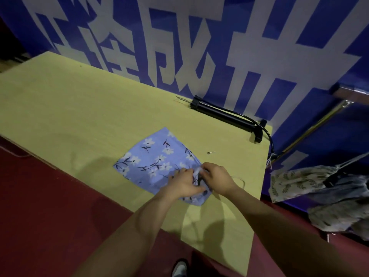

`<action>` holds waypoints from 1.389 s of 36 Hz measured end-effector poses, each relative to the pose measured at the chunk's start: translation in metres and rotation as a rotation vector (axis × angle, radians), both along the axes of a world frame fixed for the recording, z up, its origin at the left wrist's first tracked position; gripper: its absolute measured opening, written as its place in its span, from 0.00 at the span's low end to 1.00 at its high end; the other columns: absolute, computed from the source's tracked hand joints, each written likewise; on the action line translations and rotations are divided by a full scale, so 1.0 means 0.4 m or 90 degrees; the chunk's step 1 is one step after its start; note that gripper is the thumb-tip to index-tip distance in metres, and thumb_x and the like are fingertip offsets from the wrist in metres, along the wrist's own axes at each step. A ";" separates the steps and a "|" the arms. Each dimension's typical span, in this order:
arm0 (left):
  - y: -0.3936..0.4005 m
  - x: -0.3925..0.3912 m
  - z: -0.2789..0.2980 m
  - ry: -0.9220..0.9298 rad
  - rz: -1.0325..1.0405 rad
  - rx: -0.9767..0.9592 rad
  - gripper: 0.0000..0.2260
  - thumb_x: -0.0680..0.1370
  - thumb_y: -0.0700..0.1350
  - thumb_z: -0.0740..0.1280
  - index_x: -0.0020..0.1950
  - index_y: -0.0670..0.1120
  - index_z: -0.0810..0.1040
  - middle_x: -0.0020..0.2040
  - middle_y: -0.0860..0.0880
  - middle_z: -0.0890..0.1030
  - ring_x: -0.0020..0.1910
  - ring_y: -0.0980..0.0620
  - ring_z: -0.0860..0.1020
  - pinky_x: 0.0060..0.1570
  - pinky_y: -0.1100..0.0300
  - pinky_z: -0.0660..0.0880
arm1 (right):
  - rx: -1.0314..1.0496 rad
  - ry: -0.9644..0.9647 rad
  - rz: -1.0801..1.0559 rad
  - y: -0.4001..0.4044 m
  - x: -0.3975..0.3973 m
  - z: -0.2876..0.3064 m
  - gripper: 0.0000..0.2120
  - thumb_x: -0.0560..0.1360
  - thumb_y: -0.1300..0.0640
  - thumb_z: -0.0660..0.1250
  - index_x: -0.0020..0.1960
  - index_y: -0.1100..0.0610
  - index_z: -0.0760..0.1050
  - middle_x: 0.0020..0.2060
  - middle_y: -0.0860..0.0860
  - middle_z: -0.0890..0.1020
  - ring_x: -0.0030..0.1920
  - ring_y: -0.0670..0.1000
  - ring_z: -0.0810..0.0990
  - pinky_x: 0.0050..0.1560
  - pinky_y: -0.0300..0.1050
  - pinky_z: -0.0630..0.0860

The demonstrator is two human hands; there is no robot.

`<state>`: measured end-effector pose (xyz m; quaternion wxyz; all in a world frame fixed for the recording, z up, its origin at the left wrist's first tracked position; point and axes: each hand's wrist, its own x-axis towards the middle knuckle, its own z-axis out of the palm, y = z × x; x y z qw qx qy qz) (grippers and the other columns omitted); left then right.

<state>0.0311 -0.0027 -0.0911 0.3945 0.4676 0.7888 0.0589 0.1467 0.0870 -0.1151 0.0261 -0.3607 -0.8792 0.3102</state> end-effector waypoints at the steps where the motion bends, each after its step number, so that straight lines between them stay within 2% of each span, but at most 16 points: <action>1: 0.003 -0.002 0.003 0.034 0.017 0.022 0.17 0.76 0.57 0.63 0.56 0.46 0.72 0.58 0.42 0.70 0.61 0.42 0.69 0.63 0.44 0.67 | -0.020 0.017 -0.015 -0.003 -0.009 0.009 0.08 0.80 0.56 0.59 0.45 0.59 0.71 0.42 0.61 0.81 0.44 0.62 0.78 0.42 0.51 0.68; 6: 0.024 -0.038 0.070 0.226 0.058 0.118 0.14 0.81 0.45 0.58 0.65 0.42 0.68 0.65 0.42 0.64 0.65 0.40 0.64 0.59 0.46 0.66 | -0.006 0.056 -0.058 -0.004 -0.055 0.062 0.10 0.80 0.52 0.58 0.49 0.59 0.70 0.43 0.58 0.80 0.43 0.60 0.77 0.42 0.52 0.72; 8: 0.024 -0.062 0.105 0.224 0.024 0.181 0.14 0.79 0.39 0.59 0.64 0.42 0.64 0.63 0.41 0.65 0.58 0.38 0.68 0.48 0.47 0.69 | 0.026 0.059 -0.061 0.004 -0.068 0.083 0.09 0.80 0.52 0.57 0.50 0.57 0.71 0.45 0.56 0.80 0.44 0.59 0.77 0.41 0.50 0.70; 10: 0.018 -0.082 0.139 0.201 -0.040 0.227 0.14 0.76 0.32 0.57 0.60 0.43 0.62 0.57 0.41 0.66 0.44 0.39 0.69 0.36 0.48 0.64 | 0.073 0.040 -0.059 0.019 -0.076 0.094 0.09 0.81 0.53 0.57 0.52 0.56 0.73 0.47 0.55 0.79 0.47 0.58 0.77 0.42 0.49 0.70; 12: 0.016 -0.099 0.163 0.239 -0.123 0.217 0.16 0.75 0.29 0.56 0.58 0.44 0.61 0.54 0.41 0.67 0.41 0.40 0.67 0.34 0.49 0.62 | 0.114 0.012 -0.068 0.037 -0.083 0.101 0.11 0.81 0.53 0.57 0.55 0.56 0.75 0.50 0.54 0.79 0.51 0.58 0.78 0.44 0.48 0.71; 16: 0.017 -0.136 0.180 0.301 -0.186 0.155 0.19 0.75 0.29 0.58 0.62 0.44 0.61 0.58 0.40 0.67 0.53 0.37 0.71 0.39 0.48 0.66 | 0.102 0.017 -0.155 0.064 -0.098 0.115 0.12 0.81 0.55 0.56 0.56 0.55 0.77 0.52 0.55 0.78 0.54 0.58 0.76 0.43 0.47 0.68; 22: 0.031 -0.165 0.175 0.350 -0.240 0.152 0.26 0.75 0.31 0.60 0.70 0.47 0.60 0.65 0.41 0.63 0.62 0.38 0.64 0.46 0.50 0.64 | 0.037 0.144 -0.164 0.068 -0.119 0.119 0.09 0.80 0.57 0.60 0.52 0.58 0.78 0.45 0.57 0.81 0.47 0.59 0.78 0.42 0.46 0.69; 25: 0.052 -0.155 0.169 0.331 -0.189 0.171 0.18 0.77 0.39 0.60 0.66 0.46 0.63 0.62 0.43 0.69 0.60 0.40 0.68 0.50 0.51 0.66 | 0.020 0.169 -0.142 0.064 -0.122 0.125 0.09 0.80 0.55 0.60 0.53 0.56 0.78 0.44 0.53 0.83 0.45 0.56 0.79 0.44 0.49 0.73; 28: 0.079 -0.138 0.170 0.400 -0.126 0.198 0.14 0.81 0.46 0.58 0.64 0.44 0.64 0.56 0.43 0.76 0.56 0.42 0.74 0.44 0.54 0.65 | 0.040 0.142 -0.118 0.066 -0.114 0.128 0.10 0.80 0.50 0.59 0.54 0.51 0.77 0.45 0.50 0.83 0.45 0.53 0.79 0.45 0.51 0.74; 30: 0.093 -0.130 0.168 0.449 -0.136 0.180 0.17 0.80 0.42 0.59 0.68 0.43 0.61 0.54 0.43 0.77 0.53 0.42 0.76 0.40 0.54 0.64 | 0.046 0.130 -0.105 0.073 -0.109 0.128 0.10 0.80 0.49 0.59 0.55 0.50 0.77 0.46 0.48 0.83 0.46 0.52 0.79 0.45 0.49 0.73; 33: 0.099 -0.126 0.163 0.431 -0.192 0.183 0.24 0.78 0.34 0.59 0.71 0.45 0.56 0.56 0.41 0.72 0.46 0.40 0.78 0.34 0.54 0.66 | 0.023 0.138 -0.101 0.097 -0.105 0.123 0.09 0.79 0.52 0.61 0.55 0.50 0.77 0.48 0.48 0.83 0.48 0.51 0.79 0.46 0.49 0.73; 37: 0.115 -0.136 0.144 0.405 -0.290 0.180 0.29 0.77 0.32 0.58 0.74 0.51 0.56 0.61 0.43 0.67 0.41 0.40 0.76 0.26 0.55 0.57 | -0.015 0.187 -0.066 0.130 -0.110 0.115 0.10 0.79 0.57 0.61 0.56 0.52 0.78 0.50 0.48 0.82 0.51 0.50 0.79 0.52 0.49 0.75; 39: 0.132 -0.142 0.140 0.410 -0.279 0.150 0.25 0.78 0.34 0.58 0.74 0.49 0.59 0.63 0.43 0.67 0.44 0.41 0.77 0.26 0.55 0.58 | -0.032 0.214 -0.082 0.143 -0.110 0.110 0.10 0.79 0.56 0.61 0.57 0.52 0.79 0.50 0.48 0.79 0.52 0.50 0.77 0.55 0.46 0.73; 42: 0.155 -0.140 0.133 0.394 -0.236 0.112 0.23 0.78 0.35 0.59 0.73 0.44 0.61 0.67 0.43 0.65 0.48 0.40 0.77 0.28 0.56 0.61 | -0.024 0.199 -0.159 0.176 -0.098 0.088 0.12 0.80 0.56 0.59 0.59 0.50 0.78 0.54 0.49 0.77 0.57 0.54 0.75 0.62 0.52 0.68; 46: 0.179 -0.123 0.119 0.364 -0.179 0.084 0.21 0.79 0.36 0.59 0.72 0.42 0.62 0.68 0.41 0.65 0.53 0.40 0.76 0.43 0.52 0.68 | 0.010 0.065 -0.212 0.221 -0.064 0.036 0.14 0.76 0.66 0.58 0.57 0.57 0.78 0.54 0.57 0.78 0.55 0.59 0.77 0.58 0.54 0.73; 50: 0.213 -0.110 0.103 0.405 -0.116 0.064 0.16 0.80 0.38 0.58 0.68 0.41 0.67 0.65 0.40 0.70 0.63 0.39 0.70 0.59 0.47 0.68 | 0.030 -0.064 -0.154 0.243 -0.049 -0.016 0.16 0.73 0.66 0.61 0.58 0.56 0.79 0.54 0.58 0.78 0.54 0.61 0.77 0.54 0.48 0.74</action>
